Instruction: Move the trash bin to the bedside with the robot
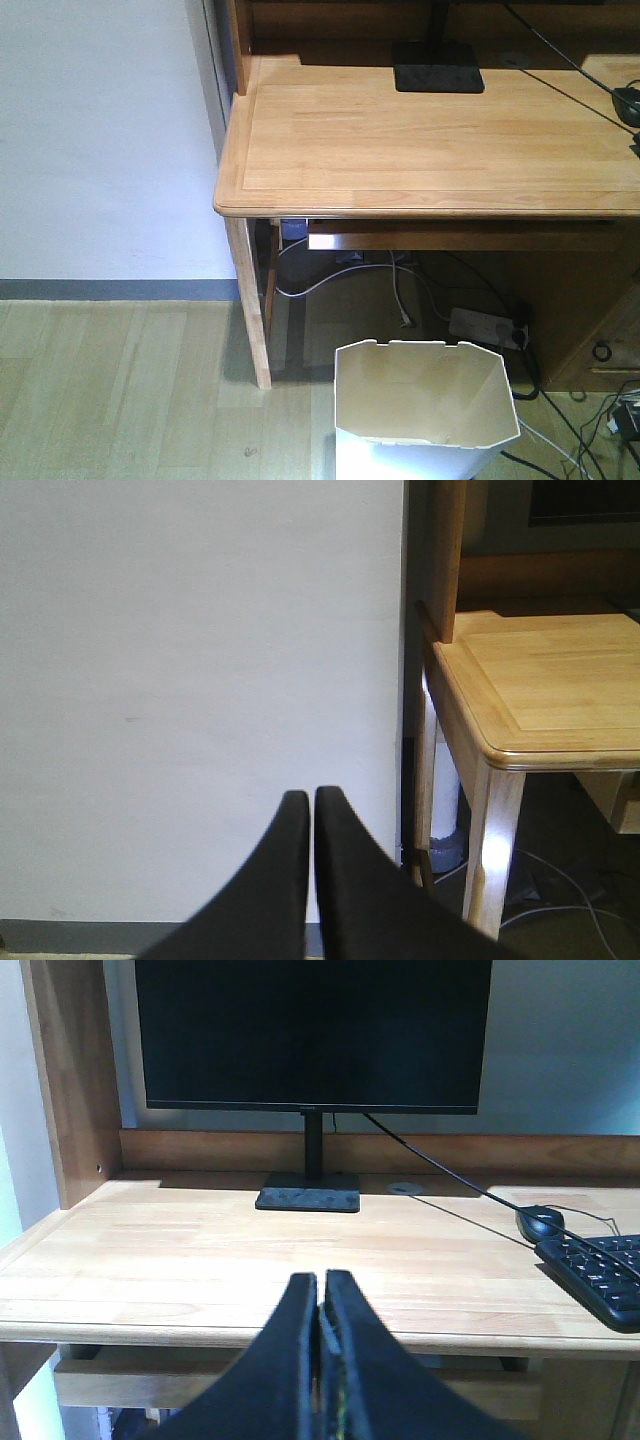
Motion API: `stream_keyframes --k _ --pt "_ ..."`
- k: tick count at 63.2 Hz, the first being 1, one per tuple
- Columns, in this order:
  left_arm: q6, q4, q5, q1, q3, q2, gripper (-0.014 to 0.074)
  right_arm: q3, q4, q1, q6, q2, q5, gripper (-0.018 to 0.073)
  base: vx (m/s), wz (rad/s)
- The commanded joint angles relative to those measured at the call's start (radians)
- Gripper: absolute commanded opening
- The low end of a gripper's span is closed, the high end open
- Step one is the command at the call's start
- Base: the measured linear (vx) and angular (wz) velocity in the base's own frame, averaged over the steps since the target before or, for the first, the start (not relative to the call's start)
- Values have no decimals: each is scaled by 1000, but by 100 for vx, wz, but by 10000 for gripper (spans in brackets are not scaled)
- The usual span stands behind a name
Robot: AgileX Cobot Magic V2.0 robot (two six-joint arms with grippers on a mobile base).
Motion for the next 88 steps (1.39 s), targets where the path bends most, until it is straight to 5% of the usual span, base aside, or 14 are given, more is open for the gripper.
stream_keyframes --k 1,67,88 --pt "0 -4 -71 1 19 -14 -6 7 -4 -5 -3 -11 -81 -10 0 0" --pt "0 -4 -71 1 19 -14 -6 1 4 -4 8 -11 -139 -10 0 0" --pt "0 -4 -71 1 19 -14 -6 -178 36 -4 16 121 -101 -9 0 0"
